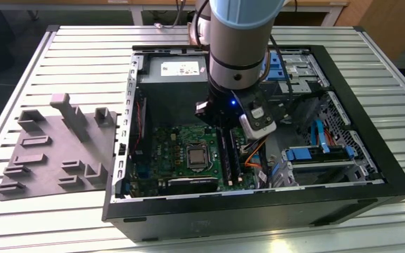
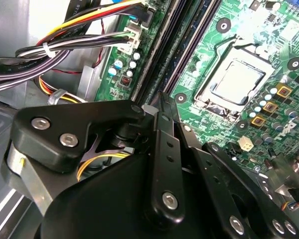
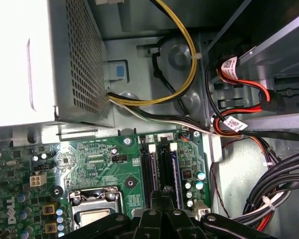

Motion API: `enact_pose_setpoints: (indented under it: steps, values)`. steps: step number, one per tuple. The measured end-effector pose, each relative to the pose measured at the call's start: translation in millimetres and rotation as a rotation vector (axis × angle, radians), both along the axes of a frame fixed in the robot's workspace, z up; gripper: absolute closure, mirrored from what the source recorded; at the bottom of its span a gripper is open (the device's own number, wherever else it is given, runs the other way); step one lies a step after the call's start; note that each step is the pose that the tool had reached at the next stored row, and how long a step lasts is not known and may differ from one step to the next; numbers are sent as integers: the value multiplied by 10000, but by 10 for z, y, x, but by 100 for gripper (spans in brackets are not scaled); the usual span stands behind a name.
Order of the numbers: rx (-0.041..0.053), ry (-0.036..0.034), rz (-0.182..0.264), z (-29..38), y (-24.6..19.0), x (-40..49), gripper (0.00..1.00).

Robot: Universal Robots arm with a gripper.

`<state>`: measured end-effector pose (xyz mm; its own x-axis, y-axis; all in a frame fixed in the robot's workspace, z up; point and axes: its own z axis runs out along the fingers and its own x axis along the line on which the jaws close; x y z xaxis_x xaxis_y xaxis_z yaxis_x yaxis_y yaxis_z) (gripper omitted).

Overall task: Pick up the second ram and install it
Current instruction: 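Press down the second ram until it locks into place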

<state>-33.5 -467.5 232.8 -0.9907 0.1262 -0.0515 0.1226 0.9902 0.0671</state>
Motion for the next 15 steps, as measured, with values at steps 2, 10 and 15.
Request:
enact_pose_setpoints:
  steps: [2, 10, 15]
  values:
    - [0, 0, 0, 0, -5, 0, 89]
    - [-1, 0, -1, 0, -28, 0, 89]
    - [0, 0, 0, 0, -41, 0, 89]
